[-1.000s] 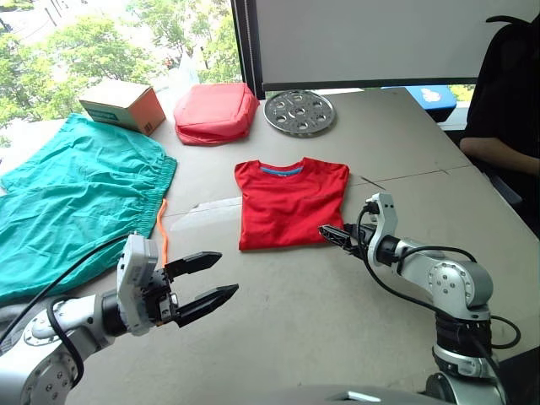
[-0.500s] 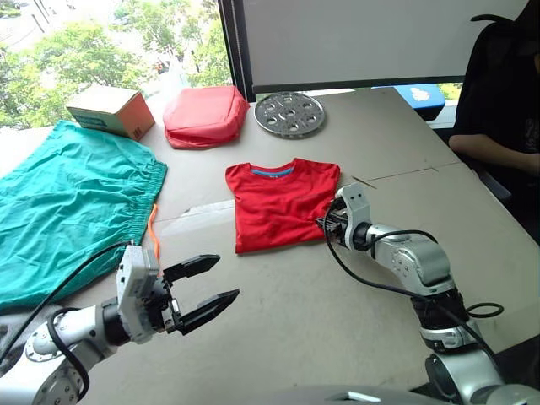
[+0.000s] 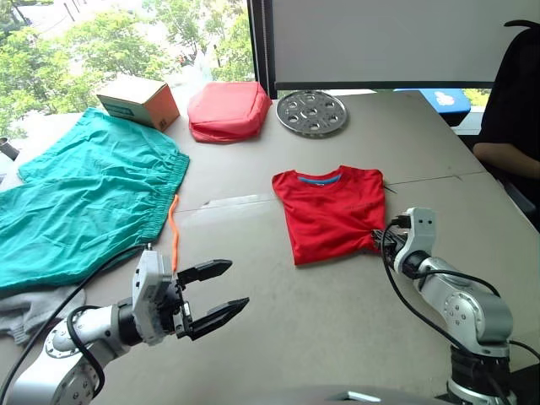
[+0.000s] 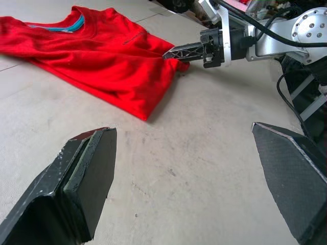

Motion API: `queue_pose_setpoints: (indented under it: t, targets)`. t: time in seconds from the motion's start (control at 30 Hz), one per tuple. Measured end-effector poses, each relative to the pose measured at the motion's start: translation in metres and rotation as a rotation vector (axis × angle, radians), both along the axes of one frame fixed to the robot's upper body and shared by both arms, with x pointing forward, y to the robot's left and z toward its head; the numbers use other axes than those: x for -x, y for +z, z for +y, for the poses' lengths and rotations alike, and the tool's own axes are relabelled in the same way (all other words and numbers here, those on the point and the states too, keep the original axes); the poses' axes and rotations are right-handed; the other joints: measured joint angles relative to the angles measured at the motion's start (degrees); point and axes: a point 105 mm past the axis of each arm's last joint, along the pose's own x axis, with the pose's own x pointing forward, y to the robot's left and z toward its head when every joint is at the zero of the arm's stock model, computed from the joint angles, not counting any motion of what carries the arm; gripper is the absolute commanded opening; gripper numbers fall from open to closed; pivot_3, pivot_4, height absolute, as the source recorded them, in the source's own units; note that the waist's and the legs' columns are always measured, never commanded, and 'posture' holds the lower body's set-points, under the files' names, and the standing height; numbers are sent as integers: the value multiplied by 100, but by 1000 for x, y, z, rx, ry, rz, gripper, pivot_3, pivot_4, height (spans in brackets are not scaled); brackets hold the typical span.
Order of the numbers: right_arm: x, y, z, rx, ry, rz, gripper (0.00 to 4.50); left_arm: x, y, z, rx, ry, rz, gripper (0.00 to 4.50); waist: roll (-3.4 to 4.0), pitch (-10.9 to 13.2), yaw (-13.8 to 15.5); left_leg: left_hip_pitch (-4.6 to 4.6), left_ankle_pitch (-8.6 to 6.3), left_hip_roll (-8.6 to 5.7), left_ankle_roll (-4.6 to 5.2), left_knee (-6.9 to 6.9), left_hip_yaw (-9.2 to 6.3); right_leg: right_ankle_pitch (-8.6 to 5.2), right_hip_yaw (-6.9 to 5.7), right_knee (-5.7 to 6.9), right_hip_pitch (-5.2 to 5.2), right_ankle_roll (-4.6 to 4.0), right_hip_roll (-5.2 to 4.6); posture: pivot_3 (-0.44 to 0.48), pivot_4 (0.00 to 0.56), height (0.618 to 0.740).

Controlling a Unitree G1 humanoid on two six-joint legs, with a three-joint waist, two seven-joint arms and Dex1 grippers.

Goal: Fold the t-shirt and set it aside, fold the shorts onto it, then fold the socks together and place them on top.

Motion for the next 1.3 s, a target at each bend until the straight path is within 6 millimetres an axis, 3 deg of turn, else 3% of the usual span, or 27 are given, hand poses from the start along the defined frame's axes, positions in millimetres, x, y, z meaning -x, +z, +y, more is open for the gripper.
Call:
queue_pose_setpoints:
  t: [0.07,0.17,0.23,0.37,0.43,0.57,0.77,0.8,0.87,0.93,1.0,1.03,1.07,1.1,1.13,1.17,1.2,1.3]
  targets:
    - [10,-1,-19,12,-98,10,26,-3,1,-3,7,-24,-7,4500,1,0,-6,-1,0,0,0,0,-3,0,-4,1,0,0,3,0,150,740]
    - [32,-3,-68,65,-311,39,26,-9,1,-8,16,-56,-8,4500,3,1,-29,-2,0,1,0,-1,0,0,-3,0,-1,1,4,0,150,740]
    - [44,-5,-90,88,-400,56,26,-11,1,-10,24,-77,-9,4500,6,3,-39,-1,0,1,0,-1,3,-1,0,0,-2,3,5,0,150,740]
    - [58,-2,-127,171,-474,83,26,-18,2,-15,36,-109,-15,4500,11,6,-44,1,1,1,1,0,7,-1,4,1,-2,3,6,0,150,740]
    - [59,-2,-137,192,-484,89,26,-20,2,-17,39,-122,-16,4500,11,6,-45,2,1,0,1,-1,9,-1,4,1,-2,3,7,0,150,740]
    - [60,-1,-147,207,-366,87,1343,-20,2,-24,37,-178,-15,4500,12,7,-44,2,1,-2,2,-4,10,-1,7,1,1,2,16,0,150,740]
    - [90,4,-145,246,-145,53,4168,-20,1,-27,34,-192,-14,4500,8,4,-17,-2,0,5,3,-4,6,-7,5,-1,3,12,17,0,150,740]
    - [101,11,-143,252,-97,18,4422,-20,0,-27,39,-177,-10,4500,10,6,-18,-2,0,7,3,-4,4,-9,7,-1,4,14,16,0,150,740]
    - [107,25,-142,248,-66,-46,4422,-20,-3,-27,51,-148,-1,4500,17,8,-36,2,0,9,3,0,12,-9,16,1,4,18,12,0,150,740]
    - [111,55,-133,243,5,-165,4422,-24,-2,-28,86,-95,4,4500,19,11,-61,7,0,12,3,0,23,-9,33,3,5,20,14,0,150,740]
    - [106,87,-100,223,176,-295,4422,-34,-1,-25,116,14,-5,4500,4,15,-91,9,0,18,2,0,20,-9,35,6,12,21,19,0,150,740]
    - [101,106,-74,228,296,-383,4422,-42,1,-21,130,100,-24,4500,-11,20,-113,37,0,22,2,0,15,-9,34,5,14,21,27,0,150,740]
    - [98,114,-60,231,356,-426,4422,-45,1,-19,134,137,-32,4500,-15,22,-113,45,0,22,1,0,16,-9,36,6,14,21,29,0,150,740]
    - [89,130,-22,224,528,-519,4422,-54,3,-11,131,259,-66,4500,-26,29,-155,62,0,21,1,0,19,-8,46,7,22,21,33,0,150,740]
    - [89,134,-8,215,594,-548,4422,-58,4,-9,129,292,-80,4500,-29,33,-144,62,0,16,0,0,16,-8,47,7,22,21,33,0,150,740]
    - [89,141,23,198,733,-602,4422,-62,7,-2,109,385,-116,4500,-44,31,-134,64,0,10,0,-4,6,-8,53,10,24,20,42,0,150,740]
    - [89,140,34,184,790,-607,4422,-65,8,3,100,433,-129,4500,-51,32,-120,68,-1,10,-1,-5,6,-8,54,10,28,19,43,0,150,740]
    - [79,132,82,183,1028,-645,4422,-68,12,43,-20,702,-206,4500,-69,43,-92,66,-1,-2,0,-25,6,6,59,2,29,-9,48,0,150,740]
